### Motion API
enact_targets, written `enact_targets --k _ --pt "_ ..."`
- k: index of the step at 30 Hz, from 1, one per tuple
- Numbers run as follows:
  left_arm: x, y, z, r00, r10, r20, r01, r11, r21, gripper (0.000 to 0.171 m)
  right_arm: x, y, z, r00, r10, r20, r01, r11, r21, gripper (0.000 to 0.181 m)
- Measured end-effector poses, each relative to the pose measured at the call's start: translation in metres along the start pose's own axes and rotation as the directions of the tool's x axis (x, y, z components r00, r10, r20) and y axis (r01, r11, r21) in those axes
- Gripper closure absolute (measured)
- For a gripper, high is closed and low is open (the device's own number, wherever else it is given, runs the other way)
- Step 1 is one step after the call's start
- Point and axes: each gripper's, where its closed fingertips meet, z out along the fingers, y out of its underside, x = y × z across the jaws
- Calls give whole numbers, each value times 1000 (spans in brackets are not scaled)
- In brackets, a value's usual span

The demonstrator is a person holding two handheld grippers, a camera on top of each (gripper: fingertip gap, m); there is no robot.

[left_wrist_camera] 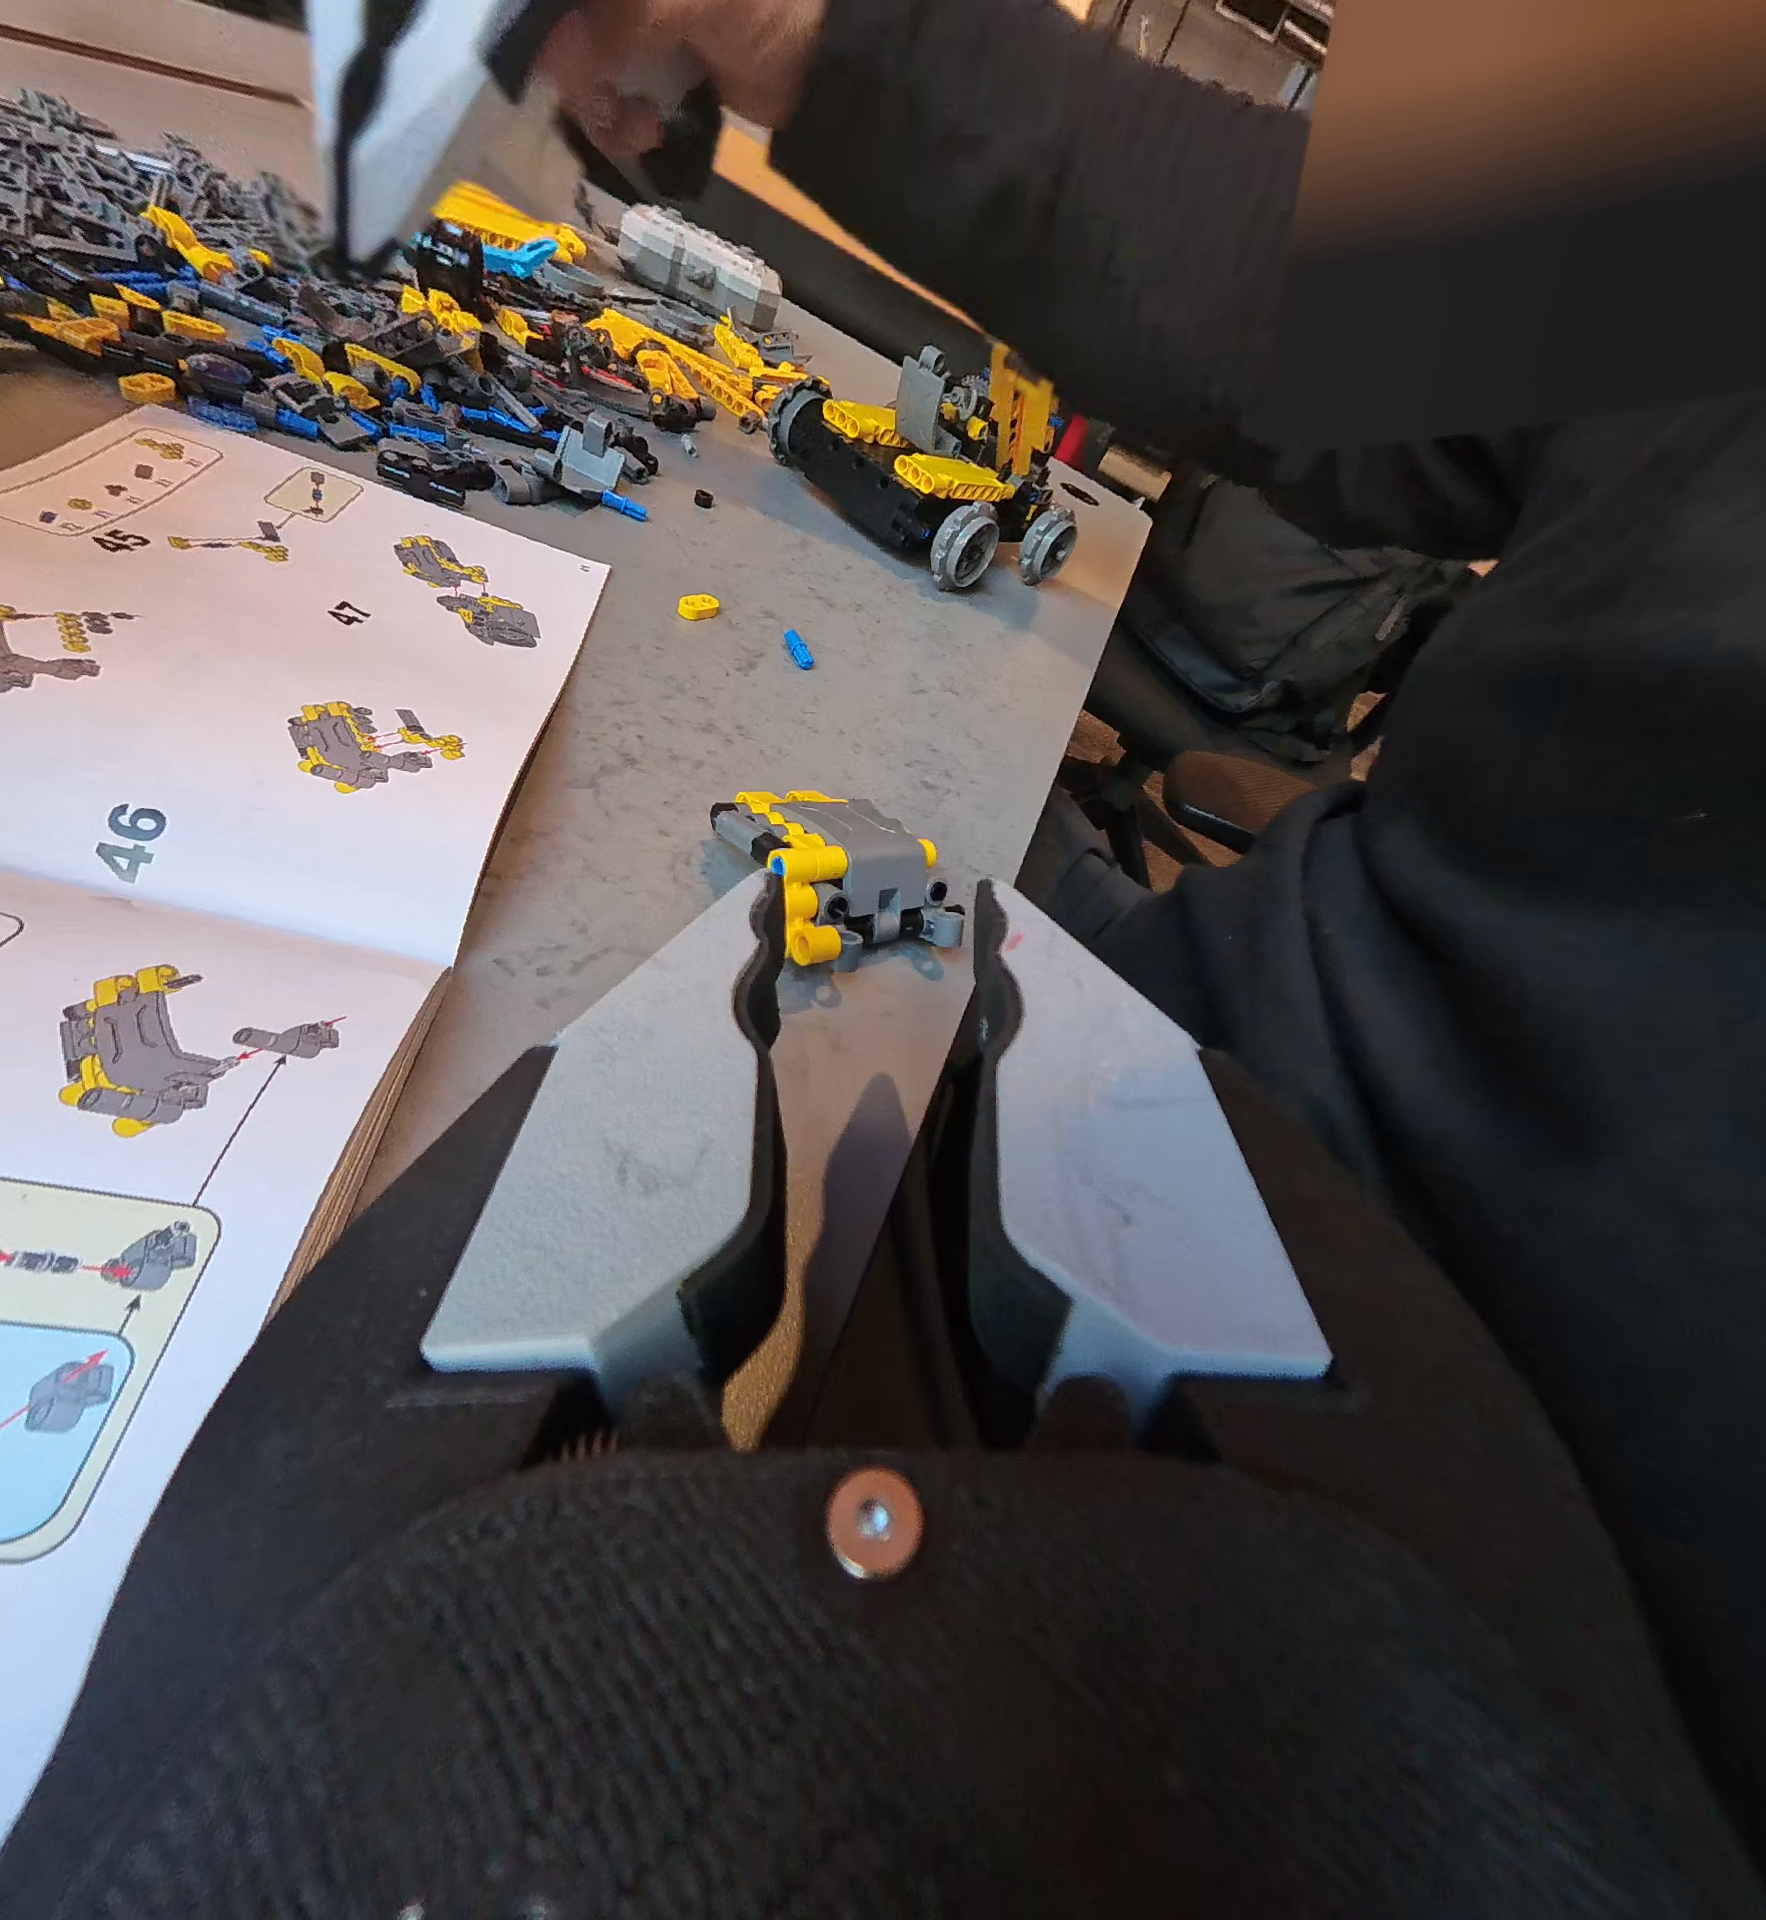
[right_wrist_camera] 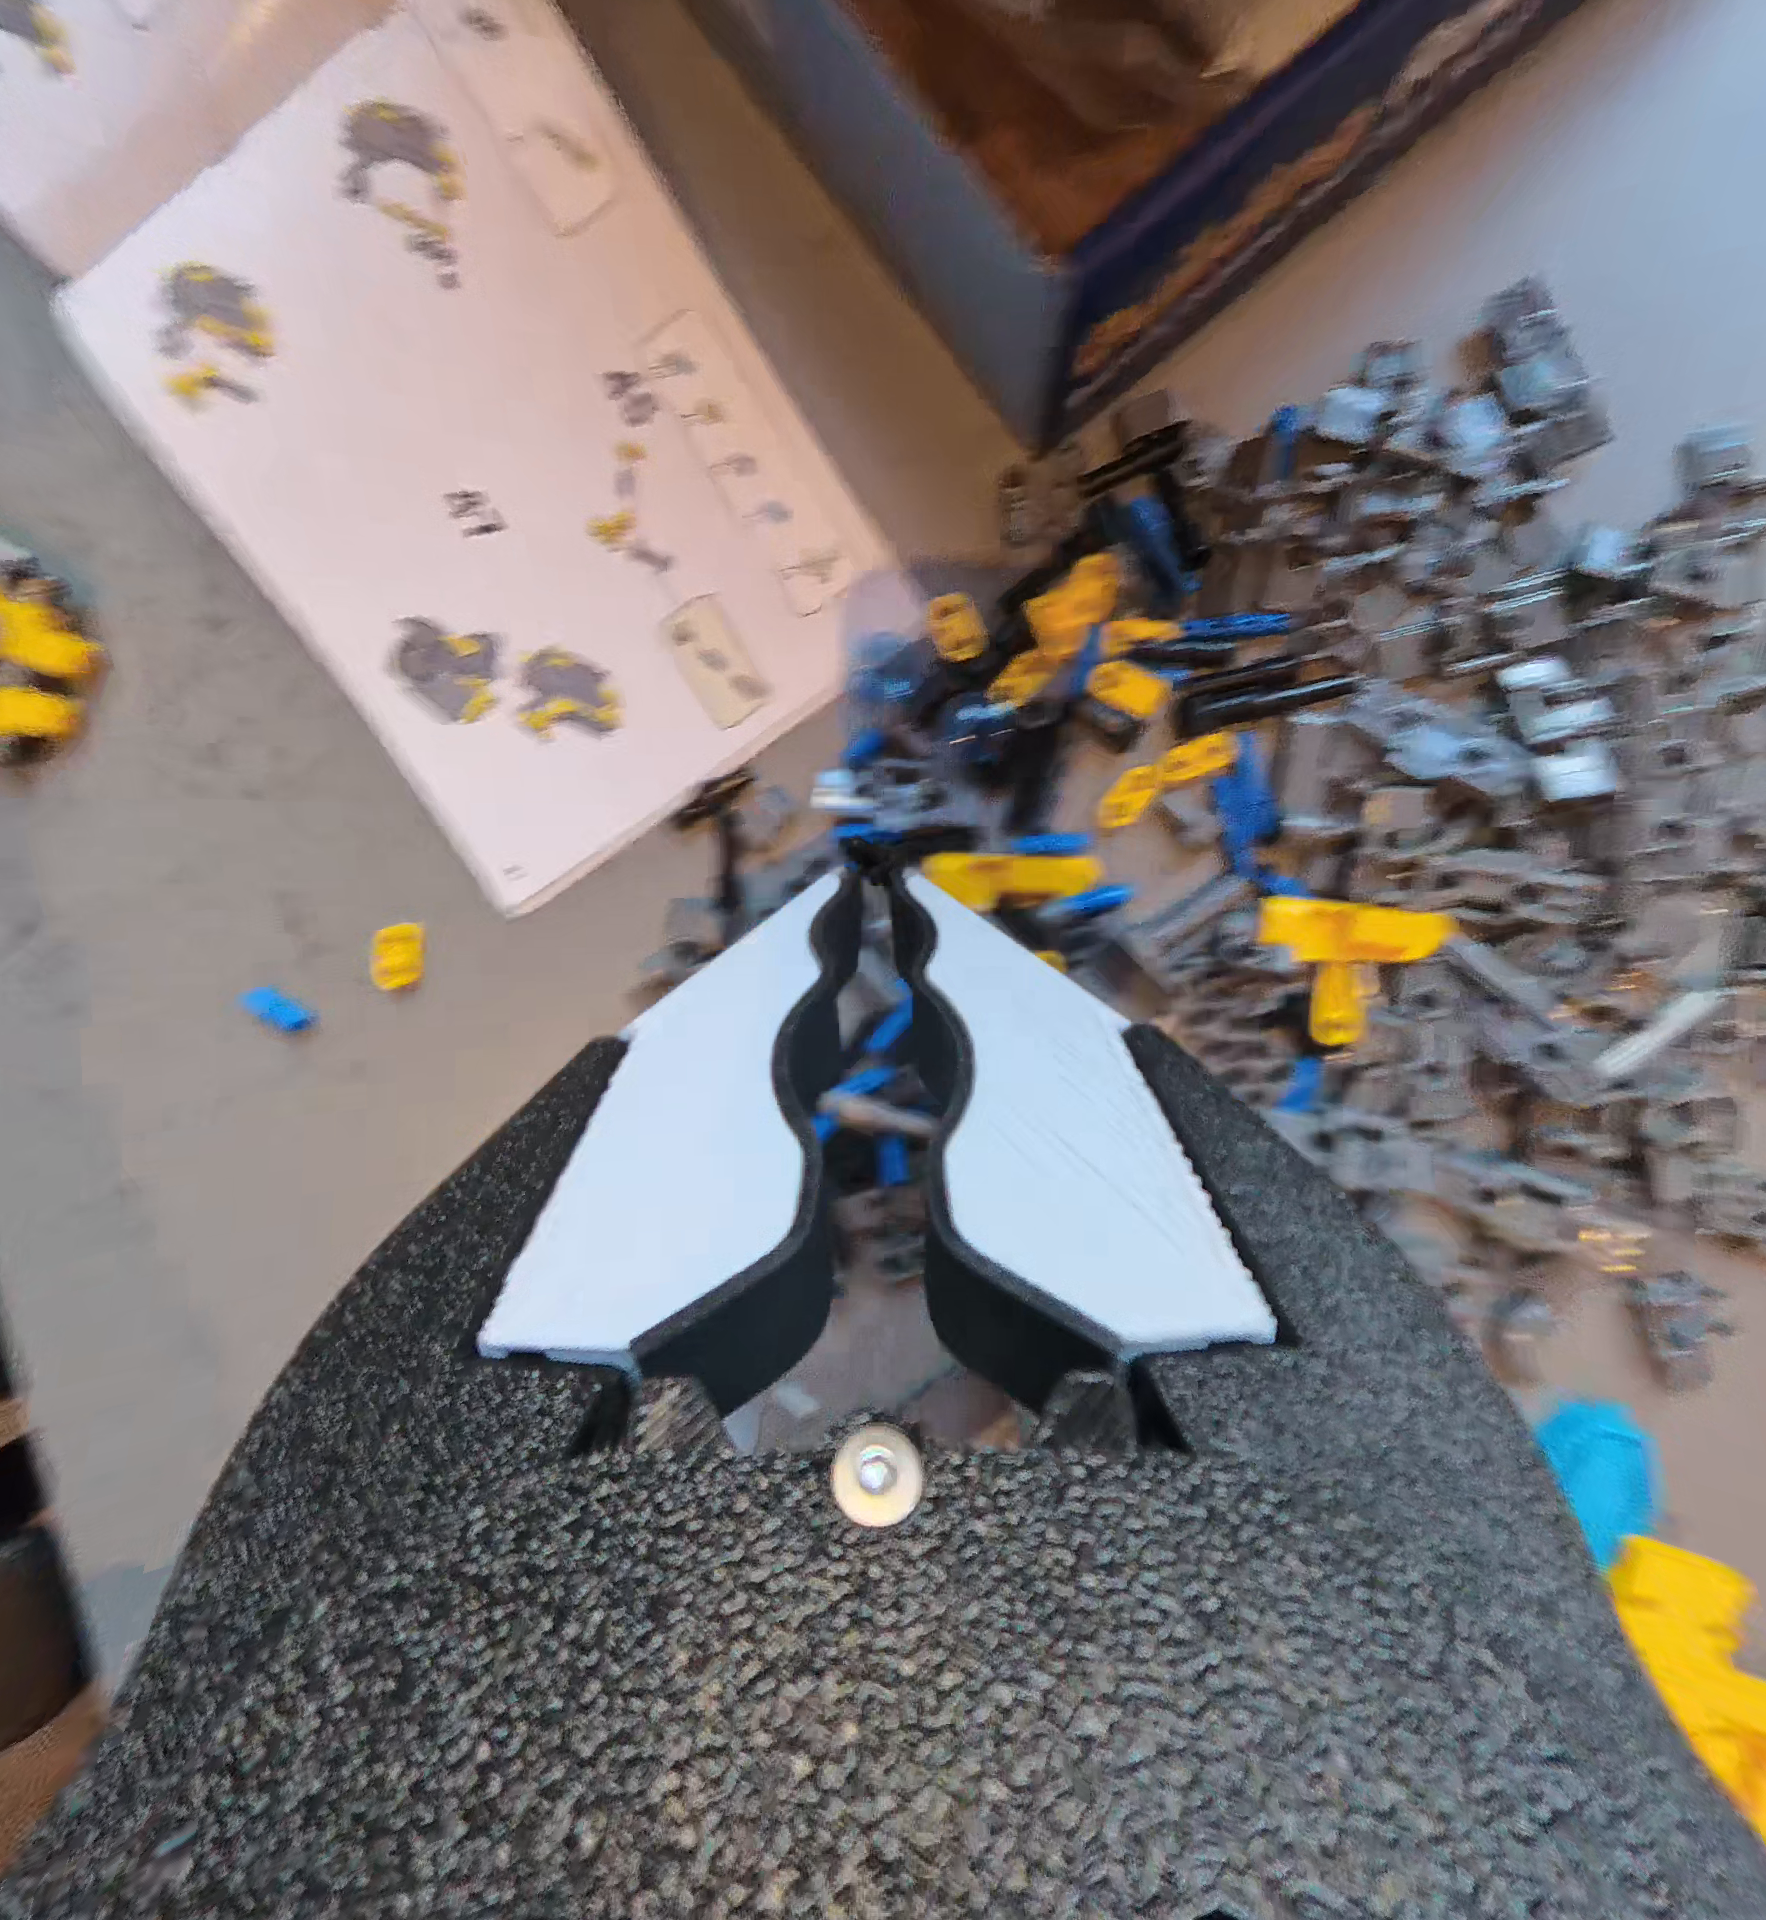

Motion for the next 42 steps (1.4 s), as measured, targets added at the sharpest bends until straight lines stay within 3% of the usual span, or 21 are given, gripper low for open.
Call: enact_targets --k 7,10,18,22,29,35,38,42 --pt "-2 0 1 1000 -2 12 2 1000 2 140 -118 37 -6 991 -56 119 64 996 -66 177" --pt "-2 -1 1 1000 -2 18 2 1000 2 141 -141 41 0 992 -68 110 74 996 -52 177" --pt "-3 -1 1 1000 -3 26 3 1000 3 141 -143 42 18 997 -67 37 69 997 -42 172" --pt "-3 -1 1 1000 -3 27 3 1000 4 141 -144 31 8 999 -42 12 42 998 44 173" --pt "-3 -1 1 1000 -4 27 4 1000 3 141 -111 30 12 991 90 -96 -87 995 41 176" --pt "-2 0 1 1000 -4 19 4 1000 1 141 -117 36 30 995 87 -55 -88 996 -20 181" --pt "-2 0 1 1000 -5 15 5 1000 -1 140 -132 31 31 996 83 19 -84 996 12 181" --pt "-2 0 1 1000 -6 14 6 1000 -1 140 -127 30 21 994 103 -33 -102 994 47 181"
